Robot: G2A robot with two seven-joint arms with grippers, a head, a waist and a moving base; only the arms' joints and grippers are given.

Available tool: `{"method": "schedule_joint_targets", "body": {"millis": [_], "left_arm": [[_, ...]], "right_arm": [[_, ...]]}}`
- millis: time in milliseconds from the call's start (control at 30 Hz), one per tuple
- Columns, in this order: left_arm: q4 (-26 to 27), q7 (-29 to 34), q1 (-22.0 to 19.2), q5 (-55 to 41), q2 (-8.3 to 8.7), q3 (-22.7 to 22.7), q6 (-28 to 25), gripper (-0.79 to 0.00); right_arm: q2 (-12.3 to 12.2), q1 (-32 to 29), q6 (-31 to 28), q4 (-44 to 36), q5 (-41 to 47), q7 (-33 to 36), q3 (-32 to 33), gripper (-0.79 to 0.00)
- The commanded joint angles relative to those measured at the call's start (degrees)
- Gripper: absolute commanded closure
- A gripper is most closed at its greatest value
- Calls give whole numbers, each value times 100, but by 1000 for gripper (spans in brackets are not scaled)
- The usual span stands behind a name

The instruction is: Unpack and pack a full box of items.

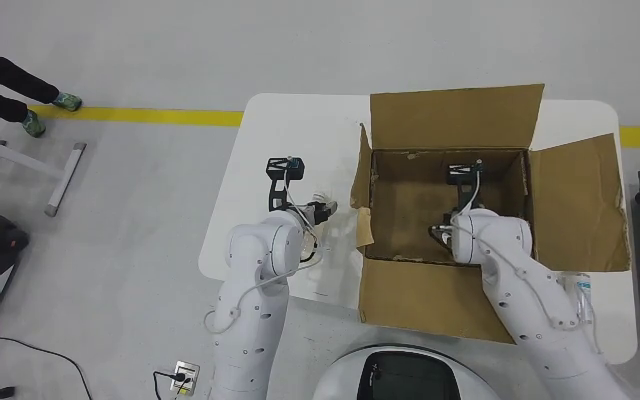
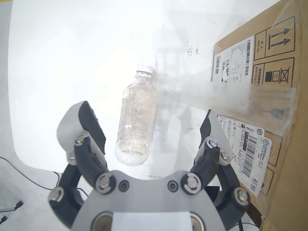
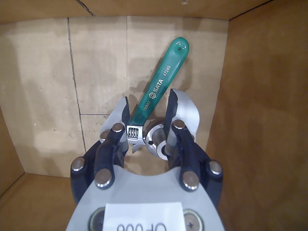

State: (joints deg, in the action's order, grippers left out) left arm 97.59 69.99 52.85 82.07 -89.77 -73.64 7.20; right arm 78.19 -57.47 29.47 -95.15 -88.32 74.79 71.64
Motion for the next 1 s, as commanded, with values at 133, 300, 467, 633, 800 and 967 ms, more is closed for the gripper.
{"method": "schedule_joint_targets", "body": {"millis": [133, 300, 467, 633, 800, 967], "left_arm": [[0, 0, 0, 0, 0, 0, 0, -785], [0, 0, 0, 0, 0, 0, 0, -785], [0, 0, 0, 0, 0, 0, 0, -785], [0, 0, 0, 0, 0, 0, 0, -785], [0, 0, 0, 0, 0, 0, 0, -785], [0, 0, 0, 0, 0, 0, 0, -785]], "right_arm": [[90, 56, -36, 136, -74, 37, 4, -326], [158, 68, -59, 169, -174, 61, 7, -83], [211, 6, -134, -44, -256, 136, 26, 0], [248, -24, -221, -178, -248, 222, 105, 0], [263, -79, -301, -361, -240, 287, 210, 0], [290, -71, -355, -523, -101, 356, 270, 0]]}}
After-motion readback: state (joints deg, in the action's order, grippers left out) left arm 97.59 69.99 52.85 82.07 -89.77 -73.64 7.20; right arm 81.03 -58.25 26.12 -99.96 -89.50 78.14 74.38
